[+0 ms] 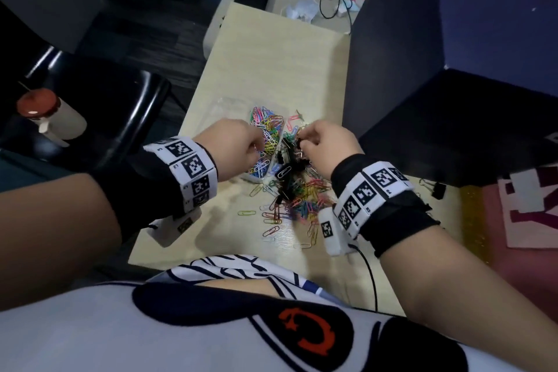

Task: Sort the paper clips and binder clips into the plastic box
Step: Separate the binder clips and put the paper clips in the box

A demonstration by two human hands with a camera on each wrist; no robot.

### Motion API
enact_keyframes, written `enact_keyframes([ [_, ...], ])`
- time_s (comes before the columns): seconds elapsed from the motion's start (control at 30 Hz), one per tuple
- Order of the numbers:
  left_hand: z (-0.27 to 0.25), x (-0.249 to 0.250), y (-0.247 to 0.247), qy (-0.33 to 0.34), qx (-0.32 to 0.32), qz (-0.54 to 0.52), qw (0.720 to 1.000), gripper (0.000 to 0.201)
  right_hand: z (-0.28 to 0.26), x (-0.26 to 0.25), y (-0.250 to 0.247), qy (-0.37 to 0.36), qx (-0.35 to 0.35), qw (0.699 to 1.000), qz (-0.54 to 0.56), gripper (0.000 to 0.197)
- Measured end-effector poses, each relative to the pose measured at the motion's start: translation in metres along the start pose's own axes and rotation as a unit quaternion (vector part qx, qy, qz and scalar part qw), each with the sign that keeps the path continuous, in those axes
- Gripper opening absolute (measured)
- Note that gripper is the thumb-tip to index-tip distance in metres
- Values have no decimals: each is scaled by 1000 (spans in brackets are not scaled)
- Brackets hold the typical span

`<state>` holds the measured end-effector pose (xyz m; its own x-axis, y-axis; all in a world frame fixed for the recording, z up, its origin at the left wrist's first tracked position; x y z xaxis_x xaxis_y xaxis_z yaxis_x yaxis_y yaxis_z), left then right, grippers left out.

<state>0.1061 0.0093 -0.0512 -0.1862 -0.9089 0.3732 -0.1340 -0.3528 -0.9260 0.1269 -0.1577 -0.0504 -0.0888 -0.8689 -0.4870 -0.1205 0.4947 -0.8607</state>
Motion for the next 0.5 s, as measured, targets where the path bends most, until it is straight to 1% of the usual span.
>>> enact_keyframes([
  [0.07,-5,19,10,57,-39,31,997,20,-10,21,-2,17,-53,990,-130,19],
  [0.13,-13,37,26,110,-94,87,986,21,-22,43,0,29,-143,955,-258,24],
  [0.2,-22,53,42,149,-148,143,967,20,-38,63,2,53,-220,918,-325,36],
  [0.23,-25,59,48,162,-165,164,959,17,-45,73,3,74,-229,914,-328,46],
  [0.27,-27,63,54,167,-176,177,954,16,-51,82,4,103,-217,920,-309,54],
  [0.3,-27,66,59,166,-182,183,952,19,-57,90,7,131,-197,931,-279,59],
  [0.33,-27,67,62,164,-186,187,951,25,-61,94,10,143,-176,942,-247,60],
  [0.37,-27,69,66,162,-189,188,950,31,-65,94,14,140,-159,953,-217,58],
  [0.43,-26,70,71,154,-197,182,951,42,-69,93,20,104,-144,970,-165,48],
  [0.5,-24,70,75,151,-195,166,955,46,-71,90,18,68,-141,979,-134,43],
])
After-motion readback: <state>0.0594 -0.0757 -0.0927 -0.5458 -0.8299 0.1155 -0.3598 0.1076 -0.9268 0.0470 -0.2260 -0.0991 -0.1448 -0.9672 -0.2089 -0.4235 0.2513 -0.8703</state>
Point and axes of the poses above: each hand's wrist, its own z-axis towards the middle knuckle, its own y-axis out of the palm, x = y × z, the point moved 5 cm from there along z, towards the middle knuckle, and after that the axes turned 13 degrees about x, right-handed, at the moved point
